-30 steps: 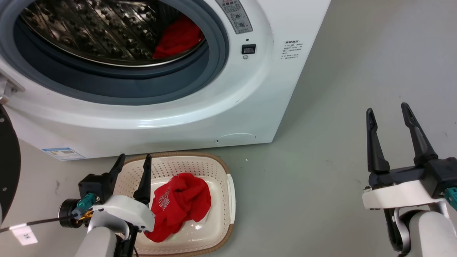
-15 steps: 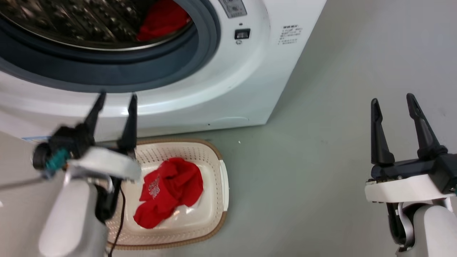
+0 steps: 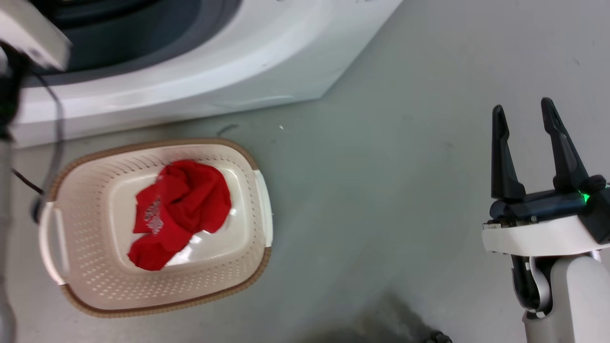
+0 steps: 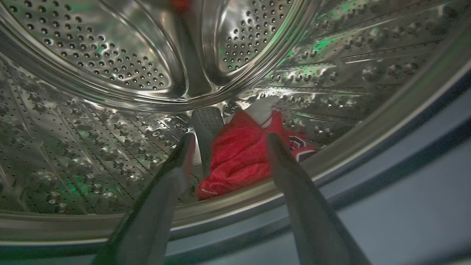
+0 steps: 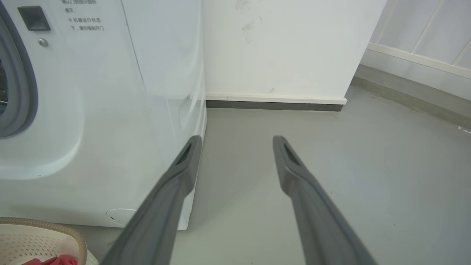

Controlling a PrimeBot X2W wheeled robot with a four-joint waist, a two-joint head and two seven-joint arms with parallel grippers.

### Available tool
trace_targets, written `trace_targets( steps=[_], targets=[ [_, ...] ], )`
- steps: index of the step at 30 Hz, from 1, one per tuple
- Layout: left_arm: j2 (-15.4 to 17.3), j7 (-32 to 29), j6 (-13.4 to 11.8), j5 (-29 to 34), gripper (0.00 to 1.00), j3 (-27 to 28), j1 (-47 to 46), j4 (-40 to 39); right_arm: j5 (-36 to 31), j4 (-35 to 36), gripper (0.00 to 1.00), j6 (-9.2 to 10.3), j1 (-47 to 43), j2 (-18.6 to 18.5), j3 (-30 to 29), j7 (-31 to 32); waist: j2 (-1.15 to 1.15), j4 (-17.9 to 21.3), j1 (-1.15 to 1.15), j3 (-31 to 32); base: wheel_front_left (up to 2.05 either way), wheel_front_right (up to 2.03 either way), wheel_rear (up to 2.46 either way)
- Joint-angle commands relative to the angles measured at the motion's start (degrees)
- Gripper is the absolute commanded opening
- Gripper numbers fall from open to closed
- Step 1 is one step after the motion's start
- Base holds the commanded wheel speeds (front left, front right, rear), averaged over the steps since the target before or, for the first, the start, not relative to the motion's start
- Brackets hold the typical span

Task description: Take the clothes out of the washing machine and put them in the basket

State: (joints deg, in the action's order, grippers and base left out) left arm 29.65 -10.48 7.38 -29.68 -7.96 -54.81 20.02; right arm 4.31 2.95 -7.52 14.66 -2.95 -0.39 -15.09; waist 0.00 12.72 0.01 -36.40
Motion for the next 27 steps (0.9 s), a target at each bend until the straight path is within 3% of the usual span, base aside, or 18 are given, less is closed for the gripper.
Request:
trace_targets(
  steps=[1, 4, 8, 9, 12, 20, 27],
  targets=[
    [0.87, -2.06, 0.09, -0.72, 1.0, -0.71, -3.26, 1.0, 0.62, 0.38, 1.0, 0.06, 1.27, 0.14, 0.42, -0.12, 0.0, 3.2, -0.01, -4.32, 0.0, 0.0, 0.0],
    [3.9, -7.68, 0.1, -1.95, 1.0, -2.37, -9.61, 3.41, 1.84, 0.73, 1.0, 0.05, 2.06, 0.14, 1.54, -0.12, 0.0, 4.86, -0.01, -7.0, 0.0, 0.0, 0.0],
    [5.02, -14.25, 0.1, -3.36, 1.0, -3.04, -17.94, 6.67, 3.07, 0.97, 1.0, 0.06, 2.41, 0.13, 2.39, -0.12, 0.0, 6.9, -0.01, -9.52, 0.0, 0.0, 0.0],
    [5.58, -19.14, -0.07, -2.52, 1.0, -4.61, -22.78, 8.93, 3.97, 1.13, 1.0, 0.06, 2.92, 0.17, 3.06, -0.12, 0.0, 8.11, -0.01, -11.17, 0.0, 0.0, 0.0],
    [6.97, -24.6, -0.21, -2.16, 1.0, -5.81, -29.3, 12.41, 5.08, 1.38, 1.0, 0.06, 3.4, 0.15, 4.37, -0.12, 0.0, 9.74, -0.01, -12.5, 0.0, 0.0, 0.0],
    [9.11, -33.56, 0.04, -0.28, 1.0, -11.72, -38.05, 19.57, 7.17, 1.82, 1.0, 0.06, 3.23, 0.14, 7.08, -0.12, 0.0, 12.92, -0.01, -14.56, 0.0, 0.0, 0.0],
    [9.02, -36.17, 0.08, -0.06, 1.0, -15.4, -40.48, 23.66, 8.42, 2.23, 1.0, 0.06, 1.94, 0.14, 8.01, -0.12, 0.0, 14.24, -0.01, -15.29, 0.0, 0.0, 0.0]
  ],
)
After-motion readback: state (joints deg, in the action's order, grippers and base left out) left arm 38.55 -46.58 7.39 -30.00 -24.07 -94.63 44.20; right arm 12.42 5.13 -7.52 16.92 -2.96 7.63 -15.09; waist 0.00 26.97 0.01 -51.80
